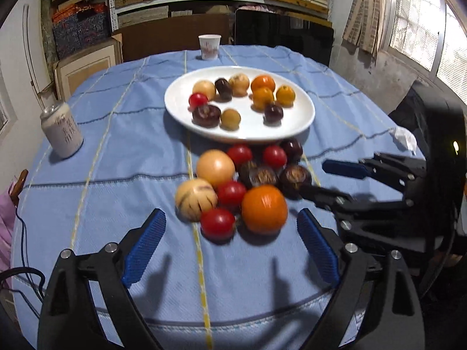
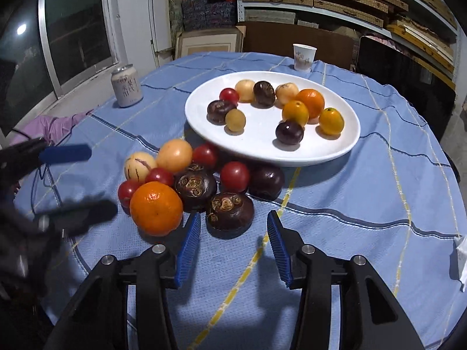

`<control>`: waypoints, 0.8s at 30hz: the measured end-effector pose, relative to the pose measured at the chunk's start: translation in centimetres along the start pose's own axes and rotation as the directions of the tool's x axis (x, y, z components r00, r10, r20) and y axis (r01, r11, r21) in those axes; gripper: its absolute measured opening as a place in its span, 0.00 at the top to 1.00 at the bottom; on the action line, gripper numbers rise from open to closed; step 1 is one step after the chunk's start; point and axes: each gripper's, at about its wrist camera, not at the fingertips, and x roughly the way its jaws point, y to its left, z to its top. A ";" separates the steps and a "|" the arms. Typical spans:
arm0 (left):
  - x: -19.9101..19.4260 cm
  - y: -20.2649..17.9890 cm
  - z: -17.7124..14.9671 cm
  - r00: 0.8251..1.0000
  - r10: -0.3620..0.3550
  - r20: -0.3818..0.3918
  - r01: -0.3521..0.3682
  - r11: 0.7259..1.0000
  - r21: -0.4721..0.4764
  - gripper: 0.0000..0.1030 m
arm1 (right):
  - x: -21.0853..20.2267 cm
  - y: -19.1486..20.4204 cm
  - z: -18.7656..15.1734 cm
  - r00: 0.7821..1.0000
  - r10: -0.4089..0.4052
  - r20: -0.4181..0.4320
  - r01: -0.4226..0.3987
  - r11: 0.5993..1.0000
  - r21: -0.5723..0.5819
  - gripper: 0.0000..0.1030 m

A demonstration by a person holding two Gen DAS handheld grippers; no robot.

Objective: Organize fruits
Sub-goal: 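Grasp a large orange with the left tool while the right tool grasps a dark purple fruit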

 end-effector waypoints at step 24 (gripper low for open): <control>3.5 -4.1 0.4 0.998 -0.059 -0.013 0.060 0.996 0.066 0.32 | -2.0 -5.6 -4.5 1.000 0.016 0.008 -0.017 0.981 0.196 0.60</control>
